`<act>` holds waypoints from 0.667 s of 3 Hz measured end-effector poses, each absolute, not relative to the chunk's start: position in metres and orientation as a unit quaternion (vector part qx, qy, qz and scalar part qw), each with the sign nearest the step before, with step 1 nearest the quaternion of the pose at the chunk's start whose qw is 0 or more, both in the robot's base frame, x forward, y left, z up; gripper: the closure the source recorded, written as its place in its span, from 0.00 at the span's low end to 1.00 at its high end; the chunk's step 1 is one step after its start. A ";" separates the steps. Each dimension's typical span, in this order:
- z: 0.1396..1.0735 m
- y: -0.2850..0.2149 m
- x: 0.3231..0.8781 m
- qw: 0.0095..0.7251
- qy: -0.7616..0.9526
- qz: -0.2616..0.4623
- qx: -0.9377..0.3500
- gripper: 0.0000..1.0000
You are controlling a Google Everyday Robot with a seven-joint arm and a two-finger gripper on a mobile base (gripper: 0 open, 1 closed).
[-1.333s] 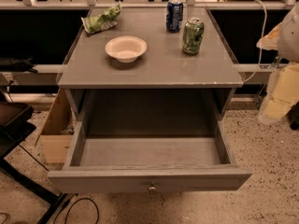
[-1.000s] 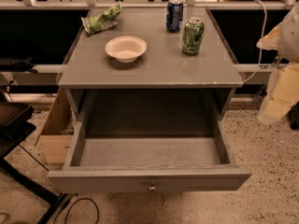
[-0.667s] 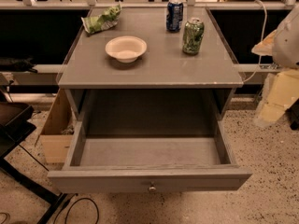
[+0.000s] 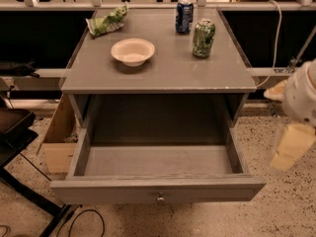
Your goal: Close top drawer
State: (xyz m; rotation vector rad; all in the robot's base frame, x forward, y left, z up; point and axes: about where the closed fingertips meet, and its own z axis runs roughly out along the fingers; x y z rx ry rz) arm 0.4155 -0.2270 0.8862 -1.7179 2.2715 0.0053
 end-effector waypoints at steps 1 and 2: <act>0.829 -0.236 0.379 0.120 0.801 0.019 -0.586 0.00; 0.768 -0.237 0.347 0.100 0.813 0.039 -0.572 0.00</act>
Offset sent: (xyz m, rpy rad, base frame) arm -0.1147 -0.0100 -0.2172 0.0281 0.2170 -0.1019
